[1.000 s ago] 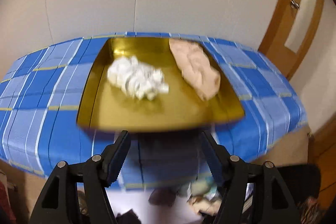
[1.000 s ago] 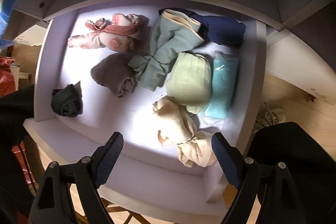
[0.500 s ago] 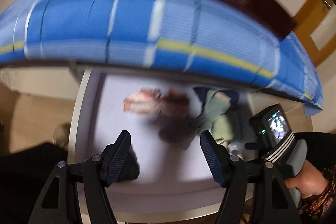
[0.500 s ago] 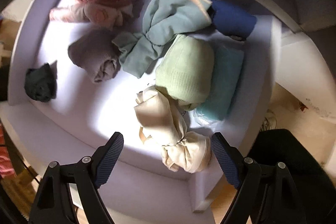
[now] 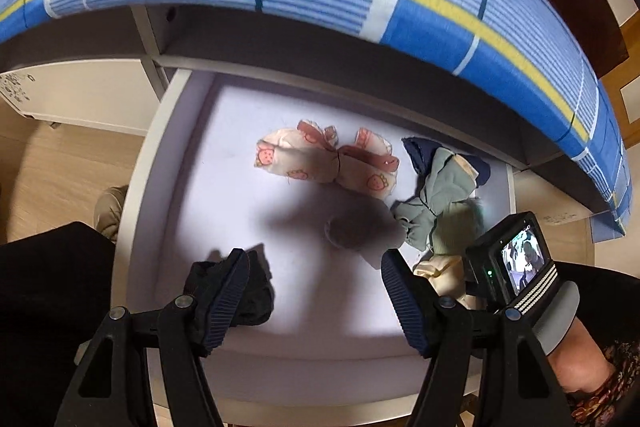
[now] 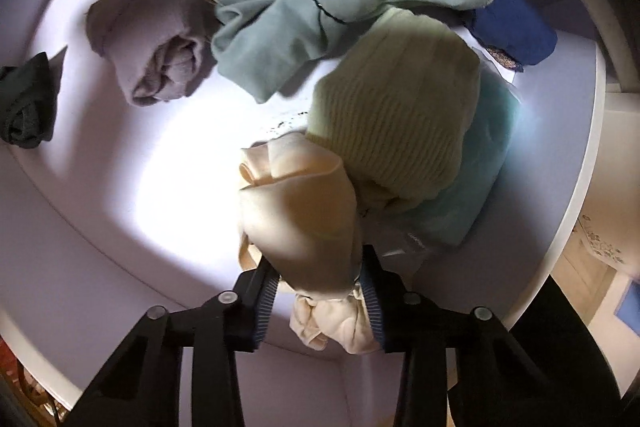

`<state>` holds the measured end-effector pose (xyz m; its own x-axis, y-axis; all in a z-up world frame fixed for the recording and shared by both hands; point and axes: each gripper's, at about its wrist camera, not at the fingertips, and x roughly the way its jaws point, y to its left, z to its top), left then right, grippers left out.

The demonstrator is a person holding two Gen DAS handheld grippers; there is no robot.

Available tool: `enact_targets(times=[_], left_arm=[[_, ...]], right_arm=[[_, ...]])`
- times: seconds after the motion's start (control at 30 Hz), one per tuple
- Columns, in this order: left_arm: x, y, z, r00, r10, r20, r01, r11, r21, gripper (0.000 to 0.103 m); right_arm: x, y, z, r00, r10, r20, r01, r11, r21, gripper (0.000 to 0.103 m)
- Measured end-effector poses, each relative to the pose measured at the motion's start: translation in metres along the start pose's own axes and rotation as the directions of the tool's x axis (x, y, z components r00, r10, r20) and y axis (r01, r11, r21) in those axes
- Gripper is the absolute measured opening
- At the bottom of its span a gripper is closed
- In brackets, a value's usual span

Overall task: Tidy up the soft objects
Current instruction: 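Grasp the cream garment in the drawer with the right gripper, then carry the cream garment into the gold tray and open the right gripper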

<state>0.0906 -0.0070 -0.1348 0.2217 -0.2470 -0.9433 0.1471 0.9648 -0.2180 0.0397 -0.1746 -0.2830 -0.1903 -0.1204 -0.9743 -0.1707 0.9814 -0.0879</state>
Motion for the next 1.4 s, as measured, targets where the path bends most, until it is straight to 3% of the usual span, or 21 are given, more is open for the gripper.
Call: enact_targets(times=[0.17, 0.43, 0.6, 0.87, 1.17, 1.23, 1.4], left_arm=[[0.006, 0.000, 0.001, 1.000, 0.006, -0.010, -0.006, 1.000, -0.002, 0.069], [0.006, 0.003, 0.003, 1.000, -0.012, -0.014, 0.011, 0.999, -0.035, 0.069], [0.005, 0.004, 0.003, 1.000, -0.012, -0.015, 0.011, 0.999, -0.045, 0.069], [0.005, 0.002, 0.003, 1.000, -0.014, -0.017, 0.014, 0.999, -0.039, 0.069], [0.009, -0.001, 0.001, 1.000, 0.002, -0.031, -0.003, 1.000, -0.020, 0.069], [0.009, 0.000, 0.001, 0.999, 0.002, -0.035, -0.003, 1.000, -0.022, 0.069], [0.009, 0.000, 0.001, 0.999, 0.008, -0.035, -0.009, 1.000, -0.021, 0.069]], right_arm=[[-0.006, 0.005, -0.006, 1.000, -0.010, 0.025, 0.010, 1.000, -0.011, 0.034], [-0.029, -0.016, -0.023, 0.991, 0.104, 0.079, -0.112, 0.988, 0.109, 0.033], [-0.060, -0.029, -0.031, 0.971, 0.190, 0.148, -0.212, 0.964, 0.159, 0.033], [-0.133, -0.049, -0.060, 0.890, 0.344, 0.298, -0.410, 0.890, 0.200, 0.033], [-0.238, -0.056, -0.084, 0.818, 0.335, 0.467, -0.426, 0.899, 0.101, 0.033], [-0.269, -0.057, -0.085, 0.791, 0.322, 0.521, -0.419, 0.905, 0.076, 0.033], [-0.344, -0.066, -0.062, 0.695, 0.282, 0.662, -0.391, 0.920, 0.018, 0.033]])
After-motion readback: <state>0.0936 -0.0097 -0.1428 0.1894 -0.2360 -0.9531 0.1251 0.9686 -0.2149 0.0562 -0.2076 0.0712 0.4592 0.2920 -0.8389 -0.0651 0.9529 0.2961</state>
